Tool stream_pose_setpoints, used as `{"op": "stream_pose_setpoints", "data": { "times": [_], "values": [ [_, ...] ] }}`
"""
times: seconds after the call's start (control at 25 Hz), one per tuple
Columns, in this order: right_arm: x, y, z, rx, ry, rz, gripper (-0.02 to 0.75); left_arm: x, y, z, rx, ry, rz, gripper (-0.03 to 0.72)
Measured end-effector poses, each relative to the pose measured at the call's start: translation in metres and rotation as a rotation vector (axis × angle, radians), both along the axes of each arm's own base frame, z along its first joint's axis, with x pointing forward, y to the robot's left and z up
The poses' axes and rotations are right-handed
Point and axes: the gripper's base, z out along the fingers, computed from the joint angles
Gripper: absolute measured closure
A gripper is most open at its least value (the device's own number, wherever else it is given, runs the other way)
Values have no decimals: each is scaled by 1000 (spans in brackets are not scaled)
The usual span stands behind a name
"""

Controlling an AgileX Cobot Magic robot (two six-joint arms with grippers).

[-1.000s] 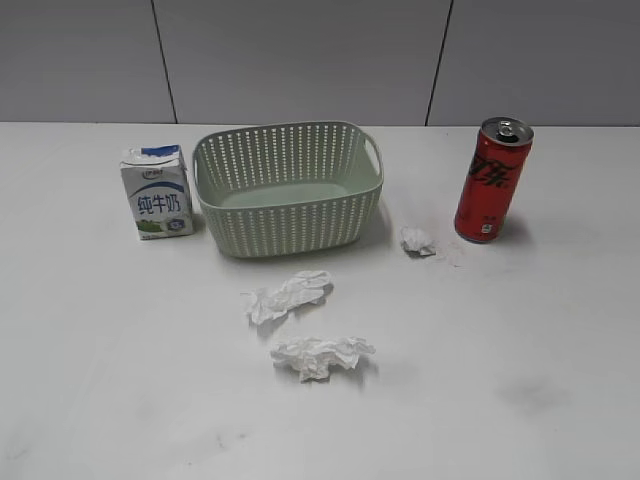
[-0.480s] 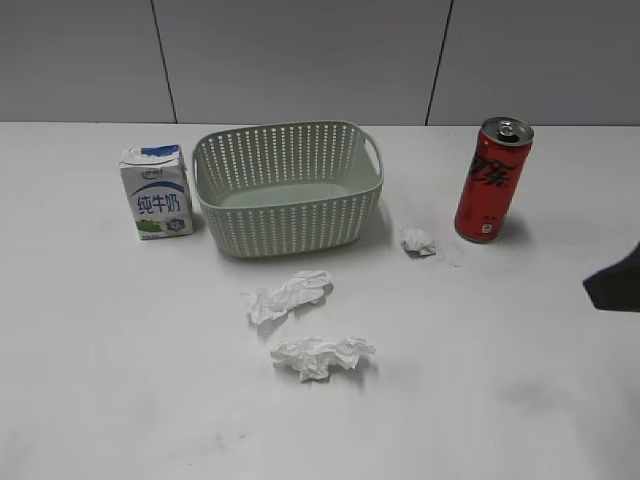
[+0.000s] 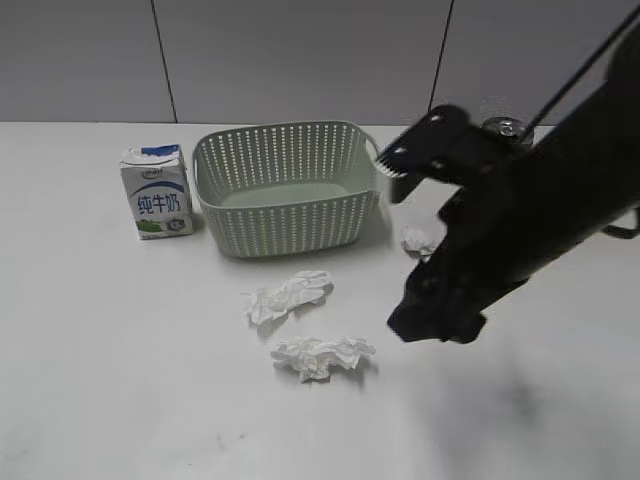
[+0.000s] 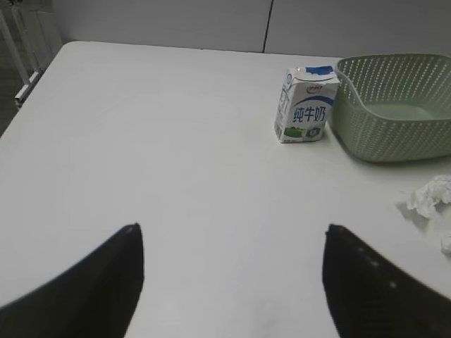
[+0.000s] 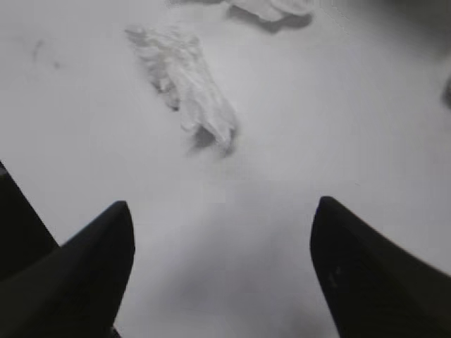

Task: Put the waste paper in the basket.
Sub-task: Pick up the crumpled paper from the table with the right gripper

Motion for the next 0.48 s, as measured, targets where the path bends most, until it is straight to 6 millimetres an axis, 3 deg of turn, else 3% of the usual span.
{"op": "stream_pose_setpoints", "data": {
  "times": [0.32,0.48],
  "values": [
    [14,74,-55,-143,50,166,148,0,0,0,12,-2,-3,101],
    [30,93,-77,-179,70,184,148,0,0,0,13,-2,-3,101]
  ]
}}
